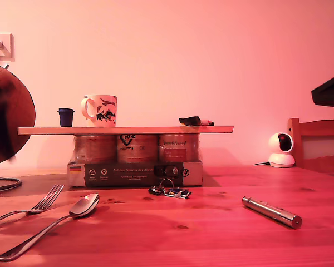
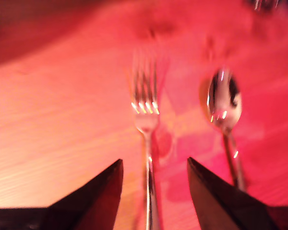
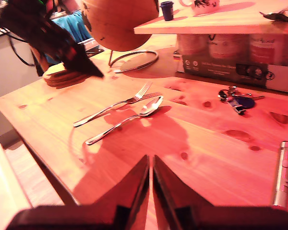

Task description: Slide the metallic fork to the right

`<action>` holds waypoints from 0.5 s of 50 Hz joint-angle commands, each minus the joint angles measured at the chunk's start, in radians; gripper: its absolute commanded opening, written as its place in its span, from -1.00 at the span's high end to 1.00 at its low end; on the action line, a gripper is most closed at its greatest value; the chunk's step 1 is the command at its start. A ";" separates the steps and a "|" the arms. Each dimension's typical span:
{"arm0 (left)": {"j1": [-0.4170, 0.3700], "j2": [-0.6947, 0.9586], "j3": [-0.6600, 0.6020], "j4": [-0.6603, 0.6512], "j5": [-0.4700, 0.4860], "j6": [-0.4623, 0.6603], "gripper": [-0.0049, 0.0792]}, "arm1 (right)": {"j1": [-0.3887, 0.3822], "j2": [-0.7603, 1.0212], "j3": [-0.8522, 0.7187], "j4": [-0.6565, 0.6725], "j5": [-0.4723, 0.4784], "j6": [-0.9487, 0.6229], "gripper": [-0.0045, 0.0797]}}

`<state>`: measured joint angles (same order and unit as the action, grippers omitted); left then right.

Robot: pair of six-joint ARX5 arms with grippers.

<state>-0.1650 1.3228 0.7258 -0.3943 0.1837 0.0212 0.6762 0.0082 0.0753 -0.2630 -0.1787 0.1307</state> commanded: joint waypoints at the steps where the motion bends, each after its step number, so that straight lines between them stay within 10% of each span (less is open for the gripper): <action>1: -0.011 0.043 0.021 0.003 -0.010 0.040 -0.02 | 0.004 -0.005 0.011 0.011 0.006 -0.001 0.92; 25: -0.048 0.262 0.047 0.045 -0.092 0.067 -0.01 | 0.004 -0.005 0.011 0.011 0.005 0.000 0.92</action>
<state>-0.2089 1.5616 0.7750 -0.3576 0.0944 0.0834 0.6762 0.0082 0.0753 -0.2630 -0.1730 0.1307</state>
